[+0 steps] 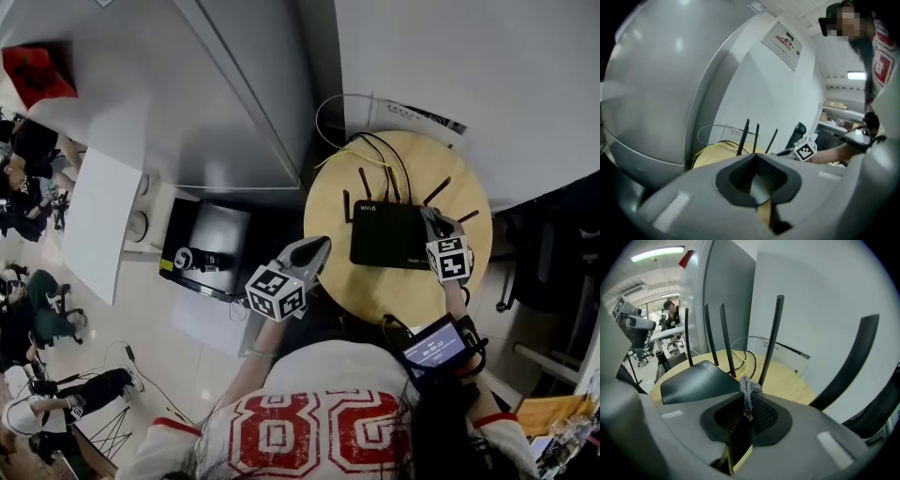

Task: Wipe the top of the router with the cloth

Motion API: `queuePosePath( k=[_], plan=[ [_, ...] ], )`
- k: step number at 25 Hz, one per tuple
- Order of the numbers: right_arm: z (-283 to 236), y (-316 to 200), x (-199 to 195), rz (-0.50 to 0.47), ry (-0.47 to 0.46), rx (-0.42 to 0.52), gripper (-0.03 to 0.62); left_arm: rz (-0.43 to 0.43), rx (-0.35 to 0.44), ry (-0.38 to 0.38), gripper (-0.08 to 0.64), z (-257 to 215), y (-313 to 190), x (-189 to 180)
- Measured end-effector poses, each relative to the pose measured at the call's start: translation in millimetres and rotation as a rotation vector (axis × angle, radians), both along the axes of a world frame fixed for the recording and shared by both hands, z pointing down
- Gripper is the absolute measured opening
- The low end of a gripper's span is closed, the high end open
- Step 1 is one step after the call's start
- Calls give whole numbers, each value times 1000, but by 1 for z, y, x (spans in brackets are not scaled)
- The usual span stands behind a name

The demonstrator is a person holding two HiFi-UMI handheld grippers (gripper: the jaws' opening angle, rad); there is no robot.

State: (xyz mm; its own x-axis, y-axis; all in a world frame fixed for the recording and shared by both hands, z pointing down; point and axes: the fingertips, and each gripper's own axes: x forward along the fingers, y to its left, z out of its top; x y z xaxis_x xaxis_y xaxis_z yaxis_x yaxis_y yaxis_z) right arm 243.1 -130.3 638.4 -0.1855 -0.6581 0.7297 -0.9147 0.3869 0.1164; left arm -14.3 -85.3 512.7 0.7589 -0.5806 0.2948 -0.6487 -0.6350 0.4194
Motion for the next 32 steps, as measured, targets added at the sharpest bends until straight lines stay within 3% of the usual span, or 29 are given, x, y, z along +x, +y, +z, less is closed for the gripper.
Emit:
queuePosePath(
  k=[5, 20, 28, 32],
  plan=[
    [8, 7, 7, -15, 27, -16, 43, -3, -3, -1, 0, 0, 3, -1],
    [11, 113, -8, 78, -92, -43, 43, 173, -2, 25, 0, -1, 9, 47],
    [12, 158, -32, 120, -138, -82, 43, 229, -9, 43, 0, 0, 15, 61],
    [6, 156, -33, 116, -146, -76, 43, 222, -5, 46, 0, 0, 12, 60]
  ],
)
